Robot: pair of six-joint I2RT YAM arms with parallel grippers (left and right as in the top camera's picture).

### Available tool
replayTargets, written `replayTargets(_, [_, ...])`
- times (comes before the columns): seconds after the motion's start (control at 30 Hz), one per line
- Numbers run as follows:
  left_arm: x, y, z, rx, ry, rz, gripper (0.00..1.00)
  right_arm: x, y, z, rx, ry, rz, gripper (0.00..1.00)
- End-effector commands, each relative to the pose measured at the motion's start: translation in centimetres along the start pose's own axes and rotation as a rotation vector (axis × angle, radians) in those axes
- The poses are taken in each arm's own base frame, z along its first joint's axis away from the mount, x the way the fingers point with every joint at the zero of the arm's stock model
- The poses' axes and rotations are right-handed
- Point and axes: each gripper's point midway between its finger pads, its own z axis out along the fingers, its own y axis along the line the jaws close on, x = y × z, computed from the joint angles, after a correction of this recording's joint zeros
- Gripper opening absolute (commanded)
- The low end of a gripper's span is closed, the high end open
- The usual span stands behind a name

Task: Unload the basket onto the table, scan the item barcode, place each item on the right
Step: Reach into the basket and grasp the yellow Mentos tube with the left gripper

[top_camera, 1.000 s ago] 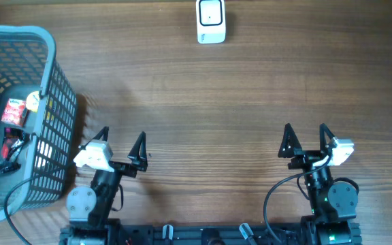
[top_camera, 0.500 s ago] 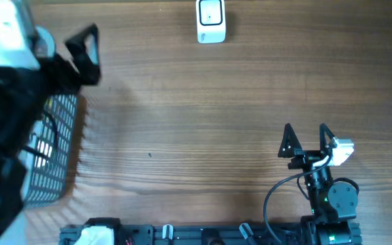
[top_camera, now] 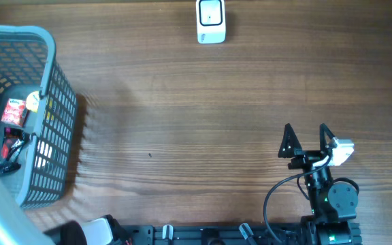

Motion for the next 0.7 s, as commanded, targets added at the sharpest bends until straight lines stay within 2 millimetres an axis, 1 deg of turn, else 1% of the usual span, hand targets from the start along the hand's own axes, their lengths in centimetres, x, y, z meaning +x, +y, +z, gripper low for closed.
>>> replayTargets(0.0, [-0.9, -0.4, 2.5, 0.071, -0.041, -0.019, 1.0, -0.1, 0.4, 0.0, -0.019, -0.003, -0.018, 1.0])
replayTargets(0.07, [1.0, 0.4, 3.3, 0.04, 0.024, 0.021, 1.0, -0.1, 0.4, 0.0, -0.019, -0.003, -0.018, 1.0])
replayTargets(0.13, [4.6, 2.5, 4.9, -0.02, 0.125, 0.042, 1.0, -0.1, 0.4, 0.0, -0.019, -0.003, -0.018, 1.0])
replayTargets(0.2, [8.2, 5.1, 6.3, -0.091, 0.205, 0.019, 1.0, -0.1, 0.4, 0.0, -0.019, -0.003, -0.017, 1.0])
replayTargets(0.27, [12.8, 7.7, 7.6, -0.165, 0.309, -0.009, 1.0, -0.1, 0.4, 0.0, -0.019, -0.003, -0.018, 1.0])
replayTargets(0.3, [16.3, 9.5, 8.0, -0.218, 0.39, -0.036, 1.0, -0.1, 0.4, 0.0, -0.019, -0.003, -0.018, 1.0])
replayTargets(0.33, [18.2, 10.3, 7.9, -0.249, 0.434, -0.072, 1.0, -0.1, 0.4, 0.0, -0.019, -0.003, -0.018, 1.0])
replayTargets(0.37, [20.5, 11.0, 7.6, -0.291, 0.491, -0.136, 1.0, -0.1, 0.4, 0.0, -0.019, -0.003, -0.017, 1.0])
replayTargets(0.4, [23.0, 11.0, 7.1, -0.3, 0.562, -0.189, 1.0, -0.1, 0.4, 0.0, -0.019, -0.003, -0.018, 1.0])
replayTargets(0.47, [26.2, 11.1, 6.3, -0.32, 0.655, -0.243, 1.0, -0.1, 0.4, 0.0, -0.019, -0.003, -0.017, 1.0])
replayTargets(0.5, [28.0, 11.4, 6.0, -0.333, 0.701, -0.248, 1.0, -0.1, 0.4, 0.0, -0.019, -0.003, -0.017, 1.0])
replayTargets(0.53, [29.3, 11.5, 5.9, -0.337, 0.739, -0.247, 1.0, -0.1, 0.4, 0.0, -0.019, -0.003, -0.018, 1.0])
replayTargets(0.57, [31.6, 12.0, 5.7, -0.362, 0.8, -0.24, 1.0, -0.1, 0.4, 0.0, -0.019, -0.003, -0.018, 1.0])
replayTargets(0.67, [35.4, 12.8, 5.9, -0.413, 0.91, -0.225, 1.0, -0.1, 0.4, 0.0, -0.019, -0.003, -0.018, 1.0])
